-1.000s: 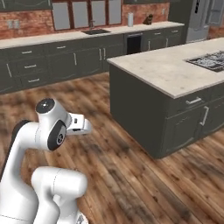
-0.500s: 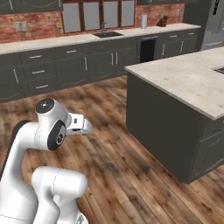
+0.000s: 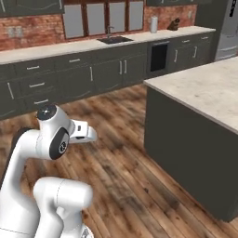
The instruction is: Take a sugar cube from the saucer and place it inside the coffee. Then, grab milk from the fridge and place it next to the coffee on the counter to sweeten the coffee.
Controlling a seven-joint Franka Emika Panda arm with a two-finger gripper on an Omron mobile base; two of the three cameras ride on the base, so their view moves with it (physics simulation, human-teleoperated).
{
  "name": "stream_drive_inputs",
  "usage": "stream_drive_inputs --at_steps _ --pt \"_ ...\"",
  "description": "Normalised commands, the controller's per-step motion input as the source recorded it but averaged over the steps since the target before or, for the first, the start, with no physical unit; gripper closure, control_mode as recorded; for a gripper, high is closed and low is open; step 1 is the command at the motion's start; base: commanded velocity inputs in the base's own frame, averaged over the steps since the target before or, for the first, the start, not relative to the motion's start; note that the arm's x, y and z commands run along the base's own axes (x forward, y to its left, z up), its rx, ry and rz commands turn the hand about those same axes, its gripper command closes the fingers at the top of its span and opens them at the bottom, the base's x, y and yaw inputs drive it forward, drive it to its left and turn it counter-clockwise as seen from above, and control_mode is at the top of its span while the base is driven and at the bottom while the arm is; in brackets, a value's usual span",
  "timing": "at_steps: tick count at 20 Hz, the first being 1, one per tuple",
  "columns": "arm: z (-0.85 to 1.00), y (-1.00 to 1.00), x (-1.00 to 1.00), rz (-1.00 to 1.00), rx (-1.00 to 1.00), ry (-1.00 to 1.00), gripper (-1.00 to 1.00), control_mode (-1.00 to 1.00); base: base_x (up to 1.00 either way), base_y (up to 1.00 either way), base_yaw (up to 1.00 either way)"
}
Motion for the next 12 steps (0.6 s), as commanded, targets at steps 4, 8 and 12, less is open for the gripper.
stream_drive_inputs --at_steps 4,8,12 --pt "0.00 0.00 0.00 0.00 0.00 0.00 -1.00 1.00 1.00 1.00 -0.27" --pt "0.00 0.00 0.00 0.00 0.00 0.00 -1.00 1.00 1.00 0.91 -0.27" --pt "0.00 0.00 0.00 0.00 0.00 0.00 -1.00 1.00 1.00 0.90 -0.29"
